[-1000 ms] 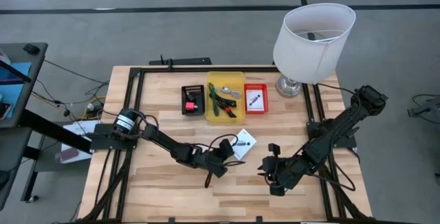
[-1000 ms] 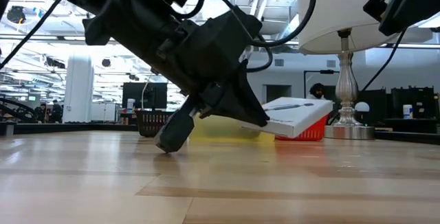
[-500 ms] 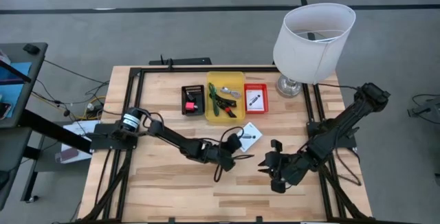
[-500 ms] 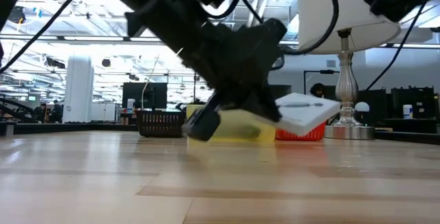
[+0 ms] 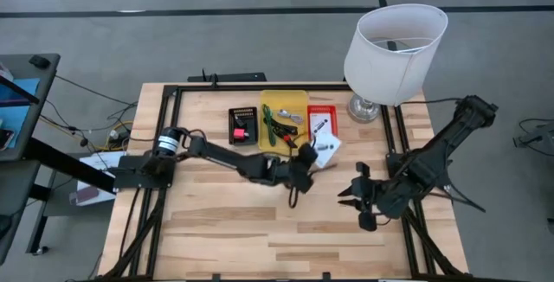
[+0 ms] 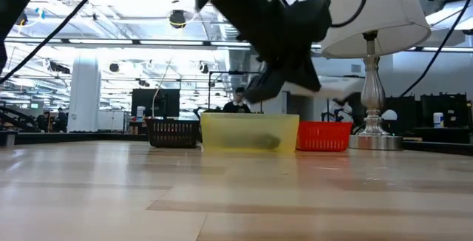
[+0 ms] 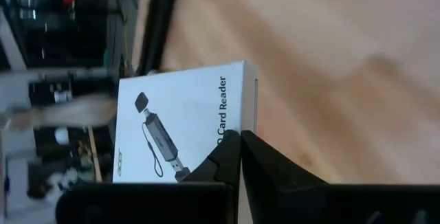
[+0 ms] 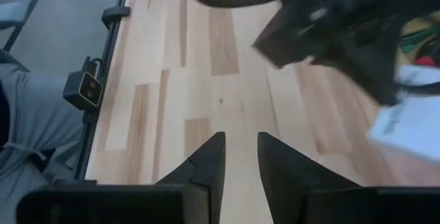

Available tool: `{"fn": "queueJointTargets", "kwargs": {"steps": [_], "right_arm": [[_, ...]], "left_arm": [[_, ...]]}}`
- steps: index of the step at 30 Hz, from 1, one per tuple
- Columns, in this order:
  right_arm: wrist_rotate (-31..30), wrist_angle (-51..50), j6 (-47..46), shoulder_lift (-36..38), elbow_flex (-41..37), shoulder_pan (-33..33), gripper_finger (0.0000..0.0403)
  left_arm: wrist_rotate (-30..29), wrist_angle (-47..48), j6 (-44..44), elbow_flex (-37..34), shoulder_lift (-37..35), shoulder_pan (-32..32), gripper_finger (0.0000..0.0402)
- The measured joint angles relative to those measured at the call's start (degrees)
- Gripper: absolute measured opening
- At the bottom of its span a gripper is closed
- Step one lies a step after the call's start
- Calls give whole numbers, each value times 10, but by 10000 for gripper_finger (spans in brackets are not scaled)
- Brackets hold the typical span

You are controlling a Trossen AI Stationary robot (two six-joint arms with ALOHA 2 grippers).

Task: Pick and place items into bin
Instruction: Put the white card reader box into the red bin, then return to Home Position

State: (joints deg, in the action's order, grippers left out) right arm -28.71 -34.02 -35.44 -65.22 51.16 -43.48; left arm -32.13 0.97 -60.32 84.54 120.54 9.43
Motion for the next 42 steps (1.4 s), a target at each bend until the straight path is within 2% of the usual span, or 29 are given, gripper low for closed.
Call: {"fn": "queueJointTargets", "kwargs": {"steps": [6,12,26,34,42], "right_arm": [[4,-49,0,34,0,0,79],[32,-89,0,71,0,0,79],[47,-161,4,174,0,0,79],[47,-168,30,185,0,0,79],[48,-190,31,192,0,0,79]], "left_arm": [[9,65,74,85,-1,-42,0],[58,97,161,139,-2,-81,0],[111,92,286,151,7,-134,0],[105,73,320,162,28,-136,0],[100,71,327,217,82,-136,0]]}}
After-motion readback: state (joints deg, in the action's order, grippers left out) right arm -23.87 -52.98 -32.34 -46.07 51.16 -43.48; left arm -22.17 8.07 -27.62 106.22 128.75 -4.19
